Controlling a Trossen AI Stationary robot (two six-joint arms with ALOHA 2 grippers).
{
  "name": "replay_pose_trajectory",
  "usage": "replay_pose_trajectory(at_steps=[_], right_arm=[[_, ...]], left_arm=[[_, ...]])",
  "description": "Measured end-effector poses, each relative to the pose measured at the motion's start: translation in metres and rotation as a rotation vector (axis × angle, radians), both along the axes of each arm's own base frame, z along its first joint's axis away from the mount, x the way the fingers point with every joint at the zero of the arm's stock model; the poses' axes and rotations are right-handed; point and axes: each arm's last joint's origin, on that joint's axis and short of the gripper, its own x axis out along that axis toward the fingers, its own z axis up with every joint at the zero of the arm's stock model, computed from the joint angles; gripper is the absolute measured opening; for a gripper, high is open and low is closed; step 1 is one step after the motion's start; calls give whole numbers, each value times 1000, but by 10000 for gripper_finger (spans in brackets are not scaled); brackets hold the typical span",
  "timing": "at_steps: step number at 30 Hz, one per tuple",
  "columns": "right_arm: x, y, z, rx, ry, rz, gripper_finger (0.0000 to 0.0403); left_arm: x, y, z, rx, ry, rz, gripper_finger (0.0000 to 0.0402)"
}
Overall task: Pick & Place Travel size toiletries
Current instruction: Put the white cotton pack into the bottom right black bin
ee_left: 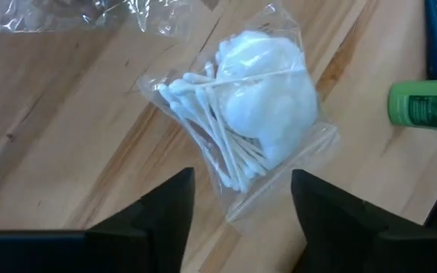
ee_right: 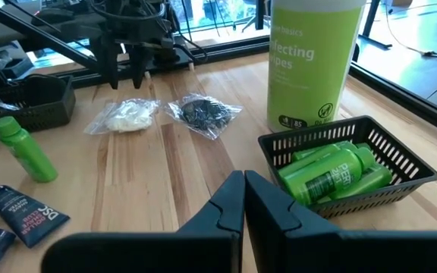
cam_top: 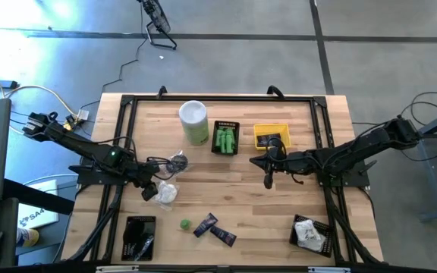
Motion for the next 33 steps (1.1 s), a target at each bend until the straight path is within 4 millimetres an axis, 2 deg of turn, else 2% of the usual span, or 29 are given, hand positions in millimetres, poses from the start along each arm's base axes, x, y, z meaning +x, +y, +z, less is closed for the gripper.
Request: replay_pose_trajectory(at_steps=[6,15,19,23,33], right_arm=[[0,0,-1,-1,6,0,3],[0,0,-1,-2,6,0,3],[0,0,-1,-4,7,1,3],[0,0,-1,-4,7,1,3],[0,0,-1,-5,7,1,3]], left_arm=[[1,2,0,53,-24,87,248],[2,3,-1,48,-24,129,243],[-1,4,-16,31,-16,154,236],[1,3,-28,-15,-84,166,230],[-5,5,-44,-47,-48,200,229]])
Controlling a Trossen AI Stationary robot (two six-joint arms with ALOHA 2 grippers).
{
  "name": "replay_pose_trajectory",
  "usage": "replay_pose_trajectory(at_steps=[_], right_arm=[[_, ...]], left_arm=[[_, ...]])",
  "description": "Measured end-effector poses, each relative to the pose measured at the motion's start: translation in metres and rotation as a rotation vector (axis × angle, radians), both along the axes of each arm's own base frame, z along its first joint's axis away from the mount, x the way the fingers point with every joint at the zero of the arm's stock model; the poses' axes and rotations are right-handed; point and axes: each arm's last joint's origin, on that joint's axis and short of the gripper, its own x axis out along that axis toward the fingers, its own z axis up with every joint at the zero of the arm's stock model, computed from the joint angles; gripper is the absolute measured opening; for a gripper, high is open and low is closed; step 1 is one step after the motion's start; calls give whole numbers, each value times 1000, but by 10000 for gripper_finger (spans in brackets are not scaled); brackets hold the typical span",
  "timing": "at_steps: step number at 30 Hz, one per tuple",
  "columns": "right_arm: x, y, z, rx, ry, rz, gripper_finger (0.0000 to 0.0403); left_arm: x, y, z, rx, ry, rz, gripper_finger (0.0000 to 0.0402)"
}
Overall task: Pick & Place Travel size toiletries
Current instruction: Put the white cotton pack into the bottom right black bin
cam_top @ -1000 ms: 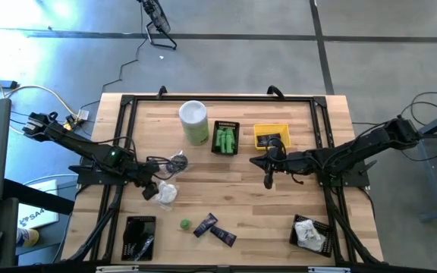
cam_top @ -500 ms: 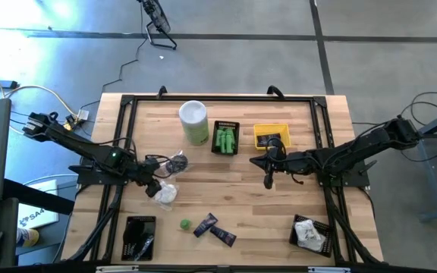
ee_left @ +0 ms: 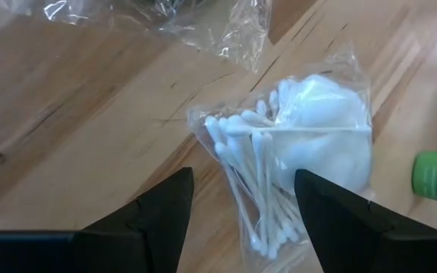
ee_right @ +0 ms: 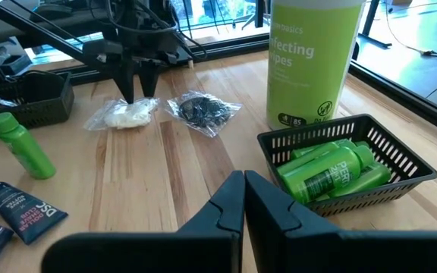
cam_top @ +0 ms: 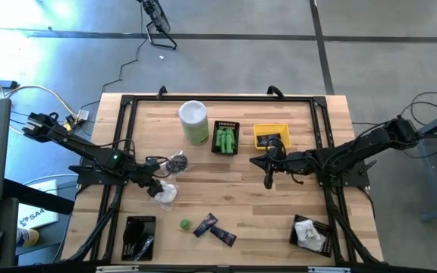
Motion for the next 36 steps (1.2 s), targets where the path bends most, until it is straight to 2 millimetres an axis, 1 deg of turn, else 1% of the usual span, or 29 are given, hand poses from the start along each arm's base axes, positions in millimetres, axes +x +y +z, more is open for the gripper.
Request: replay_pose_trajectory(at_steps=[9,11,14,20,24,29,36], right_arm=[[0,0,0,-1,4,0,3],[0,0,0,-1,5,0,3],[0,0,-1,-2,7,0,3],[0,0,-1,-2,7,0,3],[0,0,-1,-2,7,0,3],[0,0,-1,-2,8,0,3],[0,0,-1,-2,7,0,3]], left_arm=[[2,-1,1,14,-39,-51,229],[2,-1,1,14,-39,-50,222],[2,-1,1,13,-39,-51,196],[2,-2,1,-1,-36,-61,118],[2,-2,1,-1,-36,-60,76],[2,-2,1,0,-36,-60,41],[2,-2,1,1,-37,-59,5]])
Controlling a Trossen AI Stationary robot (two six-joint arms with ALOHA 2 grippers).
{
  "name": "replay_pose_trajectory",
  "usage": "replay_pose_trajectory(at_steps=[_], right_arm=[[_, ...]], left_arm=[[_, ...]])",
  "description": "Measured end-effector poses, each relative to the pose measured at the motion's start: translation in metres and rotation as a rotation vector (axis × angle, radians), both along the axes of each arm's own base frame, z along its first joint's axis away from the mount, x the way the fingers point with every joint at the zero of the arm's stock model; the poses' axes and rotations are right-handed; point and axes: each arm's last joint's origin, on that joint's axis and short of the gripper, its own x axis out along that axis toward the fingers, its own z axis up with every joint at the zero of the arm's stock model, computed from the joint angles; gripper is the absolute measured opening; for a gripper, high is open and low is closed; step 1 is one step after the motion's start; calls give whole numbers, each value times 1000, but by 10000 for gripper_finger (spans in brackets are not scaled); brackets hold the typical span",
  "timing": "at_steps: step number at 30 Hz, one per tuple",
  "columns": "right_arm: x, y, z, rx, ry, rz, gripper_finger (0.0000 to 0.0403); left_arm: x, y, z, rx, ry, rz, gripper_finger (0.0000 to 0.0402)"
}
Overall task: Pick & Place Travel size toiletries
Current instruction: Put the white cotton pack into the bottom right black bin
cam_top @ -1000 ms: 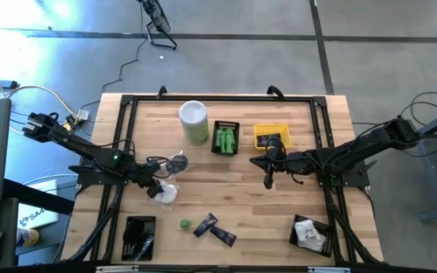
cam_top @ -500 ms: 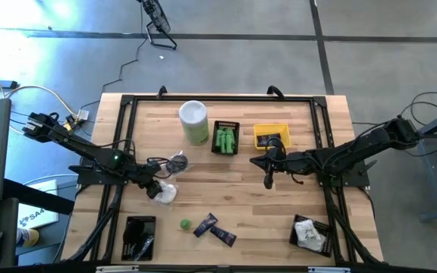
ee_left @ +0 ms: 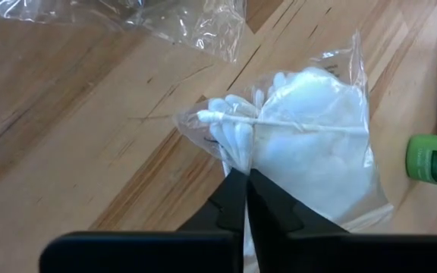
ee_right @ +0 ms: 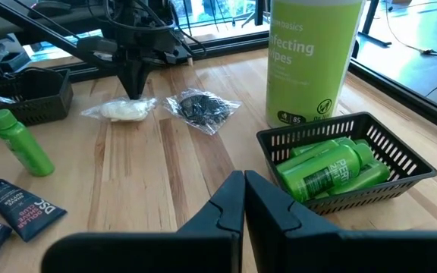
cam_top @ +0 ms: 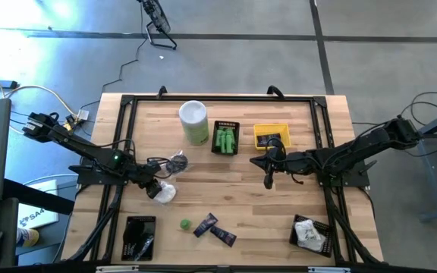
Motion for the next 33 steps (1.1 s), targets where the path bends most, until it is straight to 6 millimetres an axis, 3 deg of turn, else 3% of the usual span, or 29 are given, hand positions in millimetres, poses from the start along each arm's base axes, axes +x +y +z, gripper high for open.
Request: replay_pose_trajectory(at_steps=[19,28,33], right_arm=[[0,0,0,0,0,1,3],[0,0,0,0,0,0,3],[0,0,0,0,-1,0,3]], left_arm=[[1,3,3,93,-63,39,0],[11,1,25,148,-350,3,0],[11,2,32,175,-421,-7,0]])
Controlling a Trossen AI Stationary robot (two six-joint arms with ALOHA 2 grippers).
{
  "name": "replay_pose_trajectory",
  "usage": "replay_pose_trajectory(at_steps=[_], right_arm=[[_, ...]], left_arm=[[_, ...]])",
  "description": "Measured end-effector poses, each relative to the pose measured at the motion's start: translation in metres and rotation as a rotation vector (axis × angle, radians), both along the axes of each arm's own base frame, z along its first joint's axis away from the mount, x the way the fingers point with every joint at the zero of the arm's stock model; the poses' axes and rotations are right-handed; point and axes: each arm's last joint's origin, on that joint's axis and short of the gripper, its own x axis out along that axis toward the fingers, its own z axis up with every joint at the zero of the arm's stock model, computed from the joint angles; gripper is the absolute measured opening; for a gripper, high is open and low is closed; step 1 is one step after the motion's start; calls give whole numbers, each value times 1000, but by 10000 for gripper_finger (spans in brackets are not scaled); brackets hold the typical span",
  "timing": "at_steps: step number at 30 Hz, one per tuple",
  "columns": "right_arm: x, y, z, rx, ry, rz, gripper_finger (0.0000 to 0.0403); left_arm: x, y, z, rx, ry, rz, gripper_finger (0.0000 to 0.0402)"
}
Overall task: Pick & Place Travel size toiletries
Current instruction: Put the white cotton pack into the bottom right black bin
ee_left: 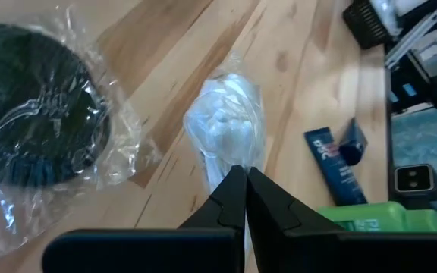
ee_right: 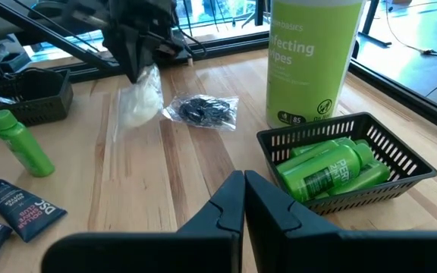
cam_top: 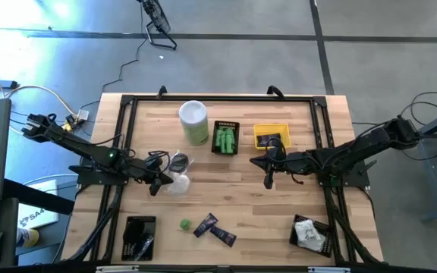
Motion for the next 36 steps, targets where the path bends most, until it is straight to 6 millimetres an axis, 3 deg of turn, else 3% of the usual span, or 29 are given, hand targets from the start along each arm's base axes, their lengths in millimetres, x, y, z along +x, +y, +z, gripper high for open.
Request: replay_pose_trajectory(at_steps=[6,21,30,36], right_arm=[[0,0,0,0,0,0,3],[0,0,0,-1,-5,-7,3],[2,-1,8,1,-91,-61,3],[3,-1,12,13,-132,-60,3]], left_arm=[[0,0,6,20,-61,-11,0],[11,2,37,308,-413,32,0],[13,3,47,470,-491,75,0],[26,-1,37,486,-457,67,0]])
